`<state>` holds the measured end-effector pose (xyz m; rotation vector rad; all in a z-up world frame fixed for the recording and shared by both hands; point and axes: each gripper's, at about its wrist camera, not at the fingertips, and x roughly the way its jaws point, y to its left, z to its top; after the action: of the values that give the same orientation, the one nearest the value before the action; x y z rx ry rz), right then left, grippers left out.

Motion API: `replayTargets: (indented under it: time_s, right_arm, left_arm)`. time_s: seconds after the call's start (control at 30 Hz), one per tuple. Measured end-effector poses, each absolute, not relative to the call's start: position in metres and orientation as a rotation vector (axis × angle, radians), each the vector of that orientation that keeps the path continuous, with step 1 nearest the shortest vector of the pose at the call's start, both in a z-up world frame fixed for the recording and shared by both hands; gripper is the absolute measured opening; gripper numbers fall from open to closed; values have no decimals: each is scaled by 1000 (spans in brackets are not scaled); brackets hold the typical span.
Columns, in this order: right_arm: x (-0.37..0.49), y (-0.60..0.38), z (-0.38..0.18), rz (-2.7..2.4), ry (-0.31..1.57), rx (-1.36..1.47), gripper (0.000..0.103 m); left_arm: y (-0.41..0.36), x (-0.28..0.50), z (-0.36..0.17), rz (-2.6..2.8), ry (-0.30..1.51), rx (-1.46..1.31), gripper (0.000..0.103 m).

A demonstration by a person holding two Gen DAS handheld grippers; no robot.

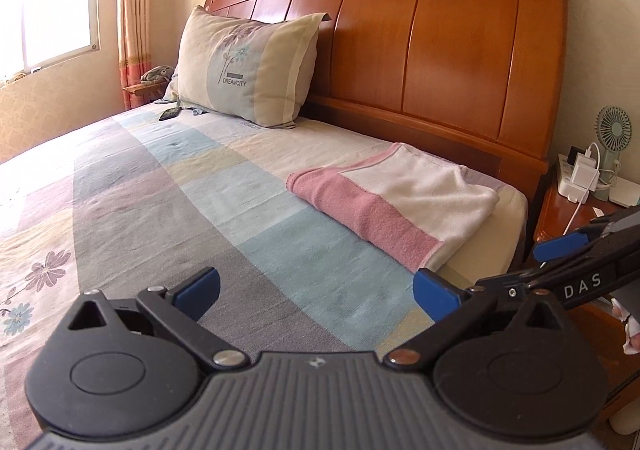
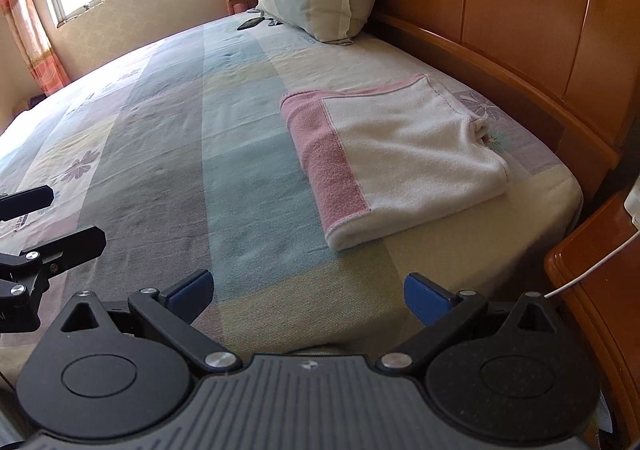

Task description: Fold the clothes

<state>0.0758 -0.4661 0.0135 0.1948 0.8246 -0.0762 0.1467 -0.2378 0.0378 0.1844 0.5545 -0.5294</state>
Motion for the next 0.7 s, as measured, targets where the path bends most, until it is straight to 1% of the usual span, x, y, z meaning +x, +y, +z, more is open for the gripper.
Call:
replayTargets:
  time_s: [0.2,0.4,0.7]
  right_arm:
    - [52,-453,20,-62,804,181,103]
    - [30,-447,28,-79,785,162,103]
    - [18,-447,33,-89,761,154,103]
  left_arm:
    - [-244,125,43,-511,567,213,102]
    - [-241,114,48,-544,598,169,102]
    - [-240,107,50,-561,603,159,102]
